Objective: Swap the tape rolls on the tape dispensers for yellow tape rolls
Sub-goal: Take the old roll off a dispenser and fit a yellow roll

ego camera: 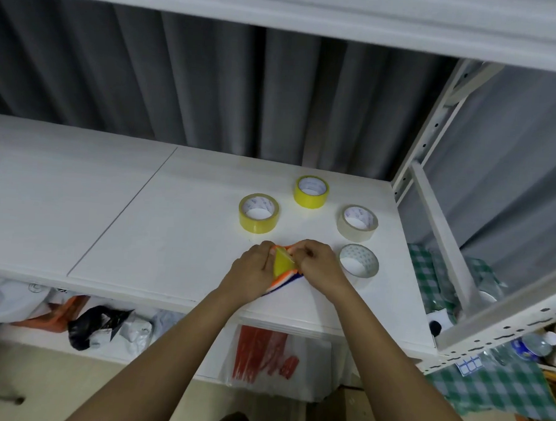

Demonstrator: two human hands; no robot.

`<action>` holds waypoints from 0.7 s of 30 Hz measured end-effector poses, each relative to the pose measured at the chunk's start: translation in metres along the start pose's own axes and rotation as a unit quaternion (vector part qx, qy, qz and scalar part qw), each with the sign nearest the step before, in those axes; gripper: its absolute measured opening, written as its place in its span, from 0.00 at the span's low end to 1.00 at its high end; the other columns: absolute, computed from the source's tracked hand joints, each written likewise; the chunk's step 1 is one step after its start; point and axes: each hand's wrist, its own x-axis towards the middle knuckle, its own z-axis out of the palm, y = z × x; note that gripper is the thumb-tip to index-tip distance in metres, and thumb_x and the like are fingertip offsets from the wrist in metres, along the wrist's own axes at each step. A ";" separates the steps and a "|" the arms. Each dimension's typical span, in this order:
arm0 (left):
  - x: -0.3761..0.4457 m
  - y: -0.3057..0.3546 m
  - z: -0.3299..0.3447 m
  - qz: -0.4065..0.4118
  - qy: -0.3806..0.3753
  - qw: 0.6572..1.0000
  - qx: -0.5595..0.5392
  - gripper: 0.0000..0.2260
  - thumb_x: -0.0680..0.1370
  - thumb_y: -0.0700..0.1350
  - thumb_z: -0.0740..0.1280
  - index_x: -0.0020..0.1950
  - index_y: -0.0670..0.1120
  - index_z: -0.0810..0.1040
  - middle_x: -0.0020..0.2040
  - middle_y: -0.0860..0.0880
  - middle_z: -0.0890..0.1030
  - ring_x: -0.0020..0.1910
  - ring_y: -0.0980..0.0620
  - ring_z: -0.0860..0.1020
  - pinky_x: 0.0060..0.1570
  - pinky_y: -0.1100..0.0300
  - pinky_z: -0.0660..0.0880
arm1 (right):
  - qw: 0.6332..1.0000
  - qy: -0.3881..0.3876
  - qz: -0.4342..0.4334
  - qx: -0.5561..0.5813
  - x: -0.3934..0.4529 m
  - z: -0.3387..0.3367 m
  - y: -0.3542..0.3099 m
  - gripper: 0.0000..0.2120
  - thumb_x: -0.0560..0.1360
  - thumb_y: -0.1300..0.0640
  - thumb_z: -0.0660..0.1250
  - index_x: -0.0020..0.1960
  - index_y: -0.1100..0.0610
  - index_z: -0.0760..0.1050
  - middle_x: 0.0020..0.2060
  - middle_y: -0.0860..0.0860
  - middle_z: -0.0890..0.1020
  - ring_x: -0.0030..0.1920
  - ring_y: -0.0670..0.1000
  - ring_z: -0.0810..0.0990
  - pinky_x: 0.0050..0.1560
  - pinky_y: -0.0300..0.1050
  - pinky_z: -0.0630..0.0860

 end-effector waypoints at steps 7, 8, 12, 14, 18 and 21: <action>0.003 -0.003 -0.003 -0.038 -0.077 0.995 -0.051 0.19 0.83 0.50 0.48 0.73 0.53 0.60 0.71 0.47 0.67 0.70 0.47 0.64 0.70 0.50 0.59 | 0.995 -0.085 -0.017 -0.058 0.012 -0.009 -0.013 0.11 0.73 0.47 0.68 0.35 0.50 0.75 0.33 0.44 0.77 0.36 0.43 0.76 0.37 0.36 0.69; 0.003 -0.004 -0.005 -0.043 -0.098 0.993 -0.054 0.20 0.82 0.49 0.50 0.75 0.54 0.58 0.73 0.48 0.64 0.72 0.47 0.61 0.71 0.50 0.58 | 0.993 -0.099 -0.021 -0.065 0.014 -0.009 -0.014 0.10 0.73 0.48 0.69 0.35 0.49 0.75 0.32 0.43 0.77 0.35 0.42 0.75 0.36 0.35 0.69; 0.005 -0.006 -0.013 -0.042 -0.145 0.986 -0.069 0.25 0.79 0.48 0.58 0.75 0.57 0.55 0.71 0.50 0.63 0.71 0.47 0.61 0.69 0.50 0.60 | 0.989 -0.126 -0.017 -0.082 0.022 -0.013 -0.015 0.10 0.74 0.52 0.69 0.34 0.49 0.75 0.32 0.46 0.78 0.34 0.46 0.76 0.37 0.40 0.73; 0.007 -0.007 -0.014 -0.036 -0.145 0.987 -0.063 0.27 0.77 0.52 0.63 0.74 0.57 0.57 0.70 0.50 0.65 0.69 0.48 0.62 0.68 0.51 0.62 | 0.990 -0.122 -0.006 -0.066 0.025 -0.013 -0.014 0.10 0.74 0.52 0.69 0.34 0.49 0.76 0.32 0.46 0.79 0.36 0.47 0.78 0.40 0.42 0.75; 0.008 -0.006 -0.010 -0.011 -0.095 0.995 -0.033 0.27 0.72 0.62 0.68 0.67 0.54 0.65 0.59 0.50 0.72 0.59 0.51 0.71 0.60 0.52 0.70 | 0.991 -0.104 -0.013 -0.079 0.029 -0.009 -0.012 0.09 0.73 0.52 0.69 0.35 0.49 0.75 0.33 0.44 0.79 0.36 0.43 0.77 0.39 0.39 0.74; 0.008 -0.009 -0.004 0.011 -0.052 0.998 -0.020 0.23 0.72 0.60 0.68 0.60 0.50 0.68 0.53 0.49 0.74 0.52 0.49 0.74 0.53 0.52 0.72 | 0.995 -0.098 0.028 -0.016 0.033 -0.007 -0.008 0.08 0.74 0.55 0.69 0.36 0.53 0.77 0.37 0.50 0.80 0.39 0.48 0.79 0.46 0.46 0.78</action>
